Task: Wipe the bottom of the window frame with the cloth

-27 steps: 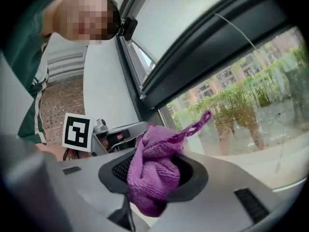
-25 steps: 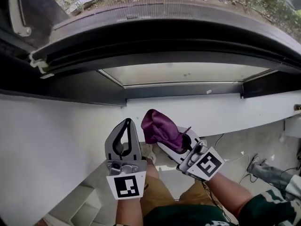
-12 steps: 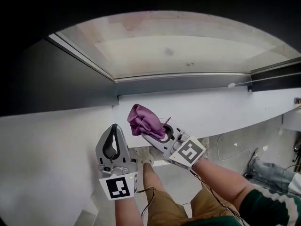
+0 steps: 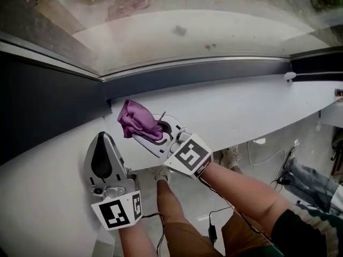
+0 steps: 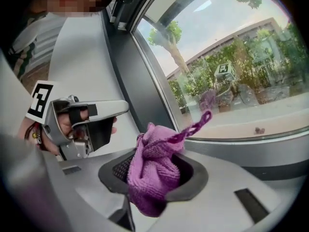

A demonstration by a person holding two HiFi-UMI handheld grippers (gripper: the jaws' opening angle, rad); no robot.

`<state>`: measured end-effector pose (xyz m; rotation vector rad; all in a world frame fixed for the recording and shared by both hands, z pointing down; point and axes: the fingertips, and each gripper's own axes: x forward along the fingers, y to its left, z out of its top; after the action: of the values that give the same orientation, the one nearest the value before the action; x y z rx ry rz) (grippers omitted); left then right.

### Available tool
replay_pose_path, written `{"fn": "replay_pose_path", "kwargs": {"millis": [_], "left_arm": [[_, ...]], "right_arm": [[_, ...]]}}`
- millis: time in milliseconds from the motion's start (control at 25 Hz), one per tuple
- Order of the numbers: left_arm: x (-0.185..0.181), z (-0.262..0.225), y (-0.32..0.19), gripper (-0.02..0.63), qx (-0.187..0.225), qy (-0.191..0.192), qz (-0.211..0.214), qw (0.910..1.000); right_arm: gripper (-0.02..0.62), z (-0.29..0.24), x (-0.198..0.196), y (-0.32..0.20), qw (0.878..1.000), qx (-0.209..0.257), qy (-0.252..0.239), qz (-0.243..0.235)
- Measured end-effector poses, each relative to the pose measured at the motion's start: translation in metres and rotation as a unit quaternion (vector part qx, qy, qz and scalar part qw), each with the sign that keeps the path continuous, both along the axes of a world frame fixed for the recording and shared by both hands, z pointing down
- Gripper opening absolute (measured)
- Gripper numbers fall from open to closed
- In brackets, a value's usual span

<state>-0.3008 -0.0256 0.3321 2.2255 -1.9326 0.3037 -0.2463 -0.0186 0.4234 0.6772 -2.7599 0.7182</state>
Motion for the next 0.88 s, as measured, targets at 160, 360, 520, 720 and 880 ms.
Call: {"fn": "replay_pose_path", "kwargs": {"millis": [160, 360, 520, 720, 880], "left_arm": [[-0.003, 0.03, -0.002, 0.003, -0.004, -0.012, -0.002, 0.9999], [-0.013, 0.061, -0.006, 0.003, -0.017, -0.008, -0.011, 0.9998], [-0.02, 0.069, -0.006, 0.003, -0.019, 0.008, -0.027, 0.9994], [-0.027, 0.069, -0.003, 0.003, -0.018, 0.021, -0.04, 0.9988], [-0.026, 0.074, -0.002, 0.003, -0.025, 0.013, -0.037, 0.9989]], "right_arm": [[0.153, 0.03, -0.011, -0.008, 1.0, -0.011, -0.006, -0.007], [0.152, 0.063, -0.02, -0.013, 0.999, -0.031, 0.012, -0.005], [0.152, 0.085, -0.033, -0.015, 0.998, -0.051, 0.035, -0.013], [0.152, 0.097, -0.049, -0.022, 0.997, -0.055, 0.052, -0.022], [0.152, 0.11, -0.053, -0.017, 0.993, -0.059, 0.097, -0.031]]}}
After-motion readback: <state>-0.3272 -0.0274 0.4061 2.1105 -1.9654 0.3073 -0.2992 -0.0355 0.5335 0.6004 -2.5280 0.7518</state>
